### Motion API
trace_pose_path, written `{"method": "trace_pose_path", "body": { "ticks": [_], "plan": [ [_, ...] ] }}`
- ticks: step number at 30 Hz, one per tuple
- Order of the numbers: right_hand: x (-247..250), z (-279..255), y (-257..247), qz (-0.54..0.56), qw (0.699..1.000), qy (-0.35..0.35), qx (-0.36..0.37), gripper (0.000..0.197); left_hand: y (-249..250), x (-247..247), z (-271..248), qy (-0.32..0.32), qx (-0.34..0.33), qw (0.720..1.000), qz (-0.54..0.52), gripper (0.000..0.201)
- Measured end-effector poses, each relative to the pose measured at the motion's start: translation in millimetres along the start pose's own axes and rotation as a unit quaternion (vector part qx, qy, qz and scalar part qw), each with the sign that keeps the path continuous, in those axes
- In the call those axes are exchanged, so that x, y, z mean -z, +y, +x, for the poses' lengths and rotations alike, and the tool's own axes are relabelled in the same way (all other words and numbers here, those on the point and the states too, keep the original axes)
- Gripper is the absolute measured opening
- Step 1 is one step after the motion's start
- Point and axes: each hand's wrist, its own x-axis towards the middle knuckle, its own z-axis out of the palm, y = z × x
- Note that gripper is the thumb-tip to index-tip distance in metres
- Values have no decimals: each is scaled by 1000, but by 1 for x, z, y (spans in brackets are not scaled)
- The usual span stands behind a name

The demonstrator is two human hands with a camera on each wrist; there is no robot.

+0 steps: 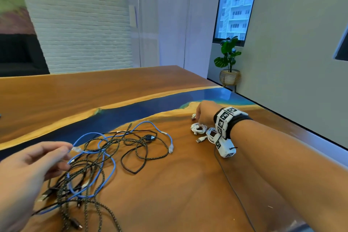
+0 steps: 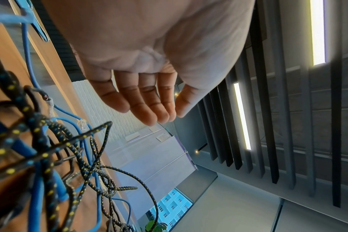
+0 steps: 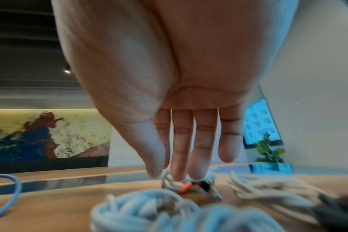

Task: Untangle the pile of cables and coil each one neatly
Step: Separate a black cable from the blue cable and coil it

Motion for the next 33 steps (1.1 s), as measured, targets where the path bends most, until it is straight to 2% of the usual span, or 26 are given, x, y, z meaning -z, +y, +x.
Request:
{"method": "trace_pose_path", "body": {
  "ticks": [2,5,9,12,16,18,19,23,26,30,33],
  "plan": [
    [8,-3,-11,6,999,35,31,7,24,-10,-18,-2,-20,999,-50,17],
    [16,-22,-52,46,988,63,130,9,47,-15,-35,13,-25,996,-87,17],
    [16,-75,-132,85,951,8,296,14,56,-12,-37,33,-8,996,-81,14],
    [5,-113,-182,59,914,-28,401,33,56,-7,-35,46,0,996,-77,14],
    [-15,-139,-231,9,867,-85,491,75,57,-4,-34,57,-4,997,-48,14],
    [-25,-137,-245,-28,853,-107,510,87,57,-2,-34,67,-3,997,-46,14],
    [-28,-136,-248,-48,854,-115,505,87,58,-2,-33,70,2,997,-45,13],
    [-39,-125,-254,-102,860,-104,490,70,57,3,-30,57,21,997,-39,13],
    [-45,-115,-252,-80,868,-105,479,73,55,5,-31,23,33,999,-19,9],
    [-45,-115,-250,-67,870,-109,476,54,54,1,-34,-31,67,997,-5,8],
    [-44,-119,-248,-29,879,-104,465,42,54,-3,-36,-41,81,996,-5,11]
  ]
}}
